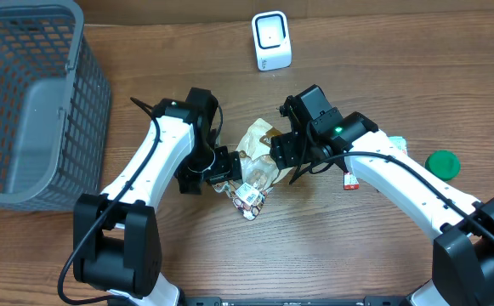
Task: Scan the item barcode
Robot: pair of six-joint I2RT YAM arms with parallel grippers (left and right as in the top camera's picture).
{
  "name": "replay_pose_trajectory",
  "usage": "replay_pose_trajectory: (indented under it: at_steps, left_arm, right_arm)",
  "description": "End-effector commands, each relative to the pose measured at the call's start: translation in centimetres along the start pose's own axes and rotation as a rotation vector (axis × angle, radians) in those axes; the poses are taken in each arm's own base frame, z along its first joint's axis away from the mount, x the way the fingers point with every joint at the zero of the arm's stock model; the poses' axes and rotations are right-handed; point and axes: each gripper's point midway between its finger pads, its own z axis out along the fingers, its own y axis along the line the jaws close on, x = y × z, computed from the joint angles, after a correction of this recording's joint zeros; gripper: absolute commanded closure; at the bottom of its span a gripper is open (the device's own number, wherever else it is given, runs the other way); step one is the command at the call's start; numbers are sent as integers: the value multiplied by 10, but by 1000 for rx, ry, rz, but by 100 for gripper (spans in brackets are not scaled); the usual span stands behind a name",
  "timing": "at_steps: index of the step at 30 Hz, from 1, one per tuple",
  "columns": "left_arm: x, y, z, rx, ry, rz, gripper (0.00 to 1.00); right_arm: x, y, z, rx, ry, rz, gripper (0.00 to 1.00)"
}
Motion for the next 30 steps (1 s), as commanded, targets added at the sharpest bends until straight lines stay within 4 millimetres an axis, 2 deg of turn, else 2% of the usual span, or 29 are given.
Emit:
replay_pose_trajectory:
  at_steps: [1,7,9,12,16,18,20,22,30]
  left_arm:
    - [3,3,12,13,-3,-82,16]
    - [-16,0,33,62,-86,-147,26]
    - [-23,-2,35,75,-118,-160,28]
    - [-38,-3,34,82,-182,-185,35]
    - [-48,-7,34,103,-223,-175,44]
    - [-48,-8,34,106,-225,-174,44]
    - [-46,-9,34,113,-212,-174,37]
    - [-42,-8,35,109,-196,-177,35]
    - [-20,3,40,54,-111,-189,33]
  right_arm:
    - [-4,2,-2,-13,-15,-6,27]
    - [-6,1,-2,-2,-22,-6,27]
    - [-6,-1,-2,5,-24,-6,27]
    - [-6,-1,-2,6,-26,-5,26]
    - [-8,-6,-3,9,-27,6,24]
    - [-9,-10,-2,14,-26,16,24]
    - [-9,-15,-1,19,-24,27,24]
    - [-9,-21,1,26,-16,39,24]
    - [-2,-27,18,18,33,50,24]
